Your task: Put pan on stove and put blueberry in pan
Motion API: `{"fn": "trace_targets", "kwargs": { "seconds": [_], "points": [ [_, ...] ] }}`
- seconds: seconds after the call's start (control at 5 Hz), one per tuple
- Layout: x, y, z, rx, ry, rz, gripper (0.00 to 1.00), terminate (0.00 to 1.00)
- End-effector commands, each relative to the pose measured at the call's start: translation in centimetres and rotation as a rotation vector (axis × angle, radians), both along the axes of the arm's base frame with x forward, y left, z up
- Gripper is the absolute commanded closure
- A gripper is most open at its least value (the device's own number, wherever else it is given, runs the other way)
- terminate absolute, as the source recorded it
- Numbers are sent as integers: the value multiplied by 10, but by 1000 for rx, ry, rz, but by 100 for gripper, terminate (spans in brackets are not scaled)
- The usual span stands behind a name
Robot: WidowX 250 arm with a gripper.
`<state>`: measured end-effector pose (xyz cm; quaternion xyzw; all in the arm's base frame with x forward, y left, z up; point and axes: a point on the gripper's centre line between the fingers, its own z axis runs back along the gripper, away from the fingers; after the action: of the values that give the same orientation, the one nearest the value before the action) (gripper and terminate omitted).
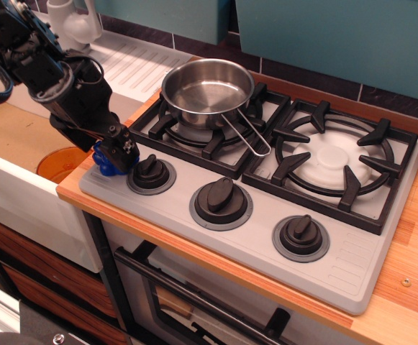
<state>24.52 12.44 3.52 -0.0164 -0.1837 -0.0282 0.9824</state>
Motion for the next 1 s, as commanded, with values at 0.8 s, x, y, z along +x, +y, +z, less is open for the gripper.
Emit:
{"fn": "trace_targets", "kwargs": {
  "seconds": [0.8],
  "points": [
    [21, 1, 82, 82, 137, 20, 100, 0]
  ]
}}
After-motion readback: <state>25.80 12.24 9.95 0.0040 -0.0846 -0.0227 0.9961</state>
